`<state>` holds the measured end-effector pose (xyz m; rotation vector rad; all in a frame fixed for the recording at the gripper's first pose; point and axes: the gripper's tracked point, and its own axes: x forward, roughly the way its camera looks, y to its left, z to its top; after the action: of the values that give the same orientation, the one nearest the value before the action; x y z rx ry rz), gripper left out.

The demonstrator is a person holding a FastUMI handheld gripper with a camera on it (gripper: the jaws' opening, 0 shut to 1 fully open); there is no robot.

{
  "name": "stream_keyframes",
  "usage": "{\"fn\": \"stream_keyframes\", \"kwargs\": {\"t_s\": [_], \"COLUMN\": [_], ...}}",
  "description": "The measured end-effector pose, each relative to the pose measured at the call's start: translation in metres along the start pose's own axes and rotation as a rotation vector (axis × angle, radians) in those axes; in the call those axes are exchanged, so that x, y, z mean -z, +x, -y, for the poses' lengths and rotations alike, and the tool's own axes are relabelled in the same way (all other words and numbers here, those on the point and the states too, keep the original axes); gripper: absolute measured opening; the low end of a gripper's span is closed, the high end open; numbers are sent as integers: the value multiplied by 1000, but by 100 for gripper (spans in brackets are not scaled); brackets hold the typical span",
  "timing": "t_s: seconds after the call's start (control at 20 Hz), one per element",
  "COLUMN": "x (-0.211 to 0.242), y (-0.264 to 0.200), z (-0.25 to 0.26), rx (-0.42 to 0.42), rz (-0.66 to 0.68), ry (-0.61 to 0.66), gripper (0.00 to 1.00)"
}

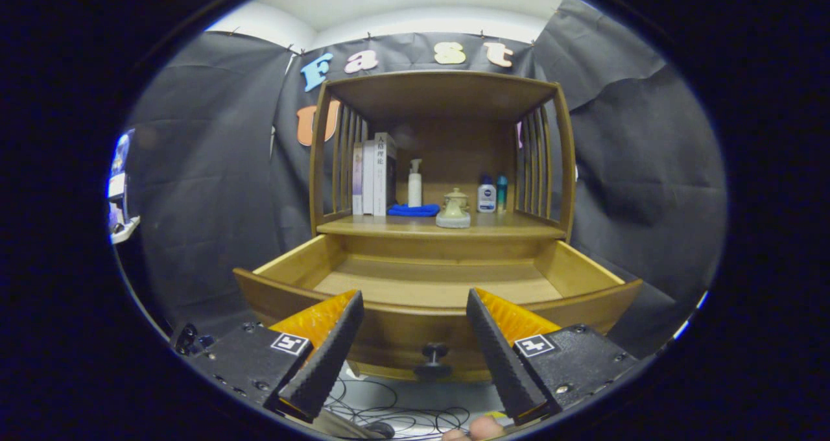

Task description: Pull open the drawer, take out the items inside it, and place them on the countertop above the cabinet.

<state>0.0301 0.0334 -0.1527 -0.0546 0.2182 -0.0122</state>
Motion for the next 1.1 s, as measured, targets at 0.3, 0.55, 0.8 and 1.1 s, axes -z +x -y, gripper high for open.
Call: {"fn": "stream_keyframes", "kwargs": {"t_s": [0.3, 0.55, 0.8, 1.1], "x": [51, 69, 79, 82], "y": [4, 18, 32, 37], "z": [12, 29, 31, 33], "rx": [37, 91, 125, 145], "rz": [-68, -90, -93, -71], "ry": [11, 25, -10, -11], "gripper": [100, 100, 100, 100]}}
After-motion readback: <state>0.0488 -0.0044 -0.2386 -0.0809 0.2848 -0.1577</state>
